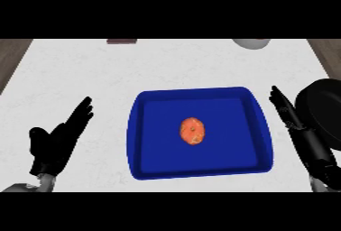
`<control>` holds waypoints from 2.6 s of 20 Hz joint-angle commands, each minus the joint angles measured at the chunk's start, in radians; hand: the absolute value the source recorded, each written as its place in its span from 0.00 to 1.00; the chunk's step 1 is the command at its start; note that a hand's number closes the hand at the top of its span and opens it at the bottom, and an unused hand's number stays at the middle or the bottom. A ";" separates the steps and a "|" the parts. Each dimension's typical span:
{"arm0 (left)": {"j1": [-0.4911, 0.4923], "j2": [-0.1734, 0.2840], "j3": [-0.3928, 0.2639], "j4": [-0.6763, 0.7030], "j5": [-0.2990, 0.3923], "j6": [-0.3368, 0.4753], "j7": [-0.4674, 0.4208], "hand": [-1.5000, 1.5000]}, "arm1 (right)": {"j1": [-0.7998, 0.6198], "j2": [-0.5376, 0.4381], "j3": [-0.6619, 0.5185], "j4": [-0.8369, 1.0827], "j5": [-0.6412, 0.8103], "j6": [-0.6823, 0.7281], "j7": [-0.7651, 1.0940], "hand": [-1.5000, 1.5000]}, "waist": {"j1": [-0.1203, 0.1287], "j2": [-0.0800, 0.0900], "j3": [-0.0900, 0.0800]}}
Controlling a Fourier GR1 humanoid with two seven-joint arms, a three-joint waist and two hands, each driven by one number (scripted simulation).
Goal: Pick the squash from the tray and place it in the pot
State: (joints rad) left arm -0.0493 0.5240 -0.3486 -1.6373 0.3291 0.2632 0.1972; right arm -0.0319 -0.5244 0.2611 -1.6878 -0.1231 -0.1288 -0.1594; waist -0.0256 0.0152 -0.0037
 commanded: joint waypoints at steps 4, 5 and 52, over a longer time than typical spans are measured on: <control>-0.131 -0.041 0.058 -0.061 -0.006 0.021 -0.080 0.50 | -0.242 0.036 0.109 0.014 -0.199 0.354 -0.049 1.00 | 0.167 0.014 0.009; -0.152 -0.055 0.070 -0.073 -0.004 0.033 -0.095 0.50 | -0.269 0.055 0.139 0.007 -0.217 0.398 -0.064 1.00 | 0.208 0.023 0.010; -0.241 -0.187 0.264 0.150 -0.031 0.002 -0.230 0.50 | -0.850 0.127 0.505 1.010 0.726 0.355 -0.998 0.00 | 0.037 -0.011 0.004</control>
State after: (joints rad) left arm -0.2849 0.3571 -0.0886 -1.4975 0.3172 0.2577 -0.0269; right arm -0.8826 -0.3984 0.7895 -0.7229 0.5916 0.1997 -0.9978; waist 0.0154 0.0048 0.0003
